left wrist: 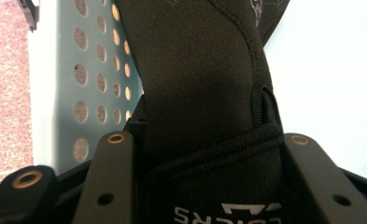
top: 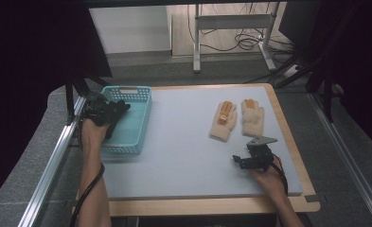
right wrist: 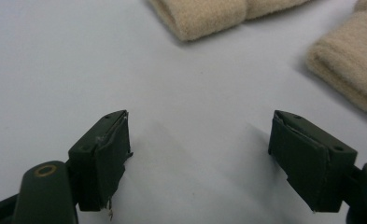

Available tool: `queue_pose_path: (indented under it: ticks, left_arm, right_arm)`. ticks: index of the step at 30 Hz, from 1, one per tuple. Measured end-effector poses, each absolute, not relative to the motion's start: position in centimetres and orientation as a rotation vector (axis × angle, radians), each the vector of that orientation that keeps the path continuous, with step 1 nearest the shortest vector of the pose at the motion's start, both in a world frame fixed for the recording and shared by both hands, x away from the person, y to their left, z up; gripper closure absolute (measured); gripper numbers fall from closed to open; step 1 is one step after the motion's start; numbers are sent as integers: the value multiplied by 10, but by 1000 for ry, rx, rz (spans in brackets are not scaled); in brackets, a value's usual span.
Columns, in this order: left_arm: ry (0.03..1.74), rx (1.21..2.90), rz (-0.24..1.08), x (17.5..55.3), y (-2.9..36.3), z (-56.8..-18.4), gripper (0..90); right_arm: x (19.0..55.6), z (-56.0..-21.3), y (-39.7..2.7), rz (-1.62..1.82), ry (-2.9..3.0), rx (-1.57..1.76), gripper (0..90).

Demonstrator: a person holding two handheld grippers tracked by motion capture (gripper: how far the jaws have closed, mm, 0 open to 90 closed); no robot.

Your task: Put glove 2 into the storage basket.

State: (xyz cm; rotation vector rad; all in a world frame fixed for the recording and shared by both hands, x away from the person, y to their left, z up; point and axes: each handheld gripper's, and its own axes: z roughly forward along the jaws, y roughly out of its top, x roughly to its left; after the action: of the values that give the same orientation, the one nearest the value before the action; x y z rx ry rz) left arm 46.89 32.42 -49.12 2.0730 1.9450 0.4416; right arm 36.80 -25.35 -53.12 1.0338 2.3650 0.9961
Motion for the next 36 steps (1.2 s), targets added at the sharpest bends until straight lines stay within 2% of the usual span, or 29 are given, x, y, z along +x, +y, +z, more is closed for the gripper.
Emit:
queue_pose_path:
  ticks: [3,4,5,6,7,10,13,20,29,36]
  left_arm:
    - [1949,2085,425,471,323,-493,432]
    - [1948,2091,426,472,323,-493,432]
    - [1929,2099,433,472,323,-491,297]
    - [1929,2099,433,472,323,-491,258]
    - [1918,2097,428,471,323,-489,258]
    - [1871,2094,422,468,323,-480,93]
    - [1825,2074,438,464,323,-469,54]
    - [1681,2028,437,452,314,-451,28]
    - [1497,2016,463,443,283,-449,3]
    - [1322,2015,433,434,256,-442,0]
  right_arm:
    - [368,-531,-254,996,2365,1034,204]
    - [368,-531,-254,996,2365,1034,204]
    - [368,-531,-254,996,2365,1034,203]
    - [368,-531,-254,996,2365,1034,203]
    - [368,-531,-254,996,2365,1034,203]
    - [368,-531,-254,996,2365,1034,204]
    - [368,-531,-254,996,2365,1034,203]
    - [368,-531,-254,995,2365,1034,204]
    - [368,-531,-254,995,2365,1033,203]
    - [368,-531,-254,994,2365,1033,203]
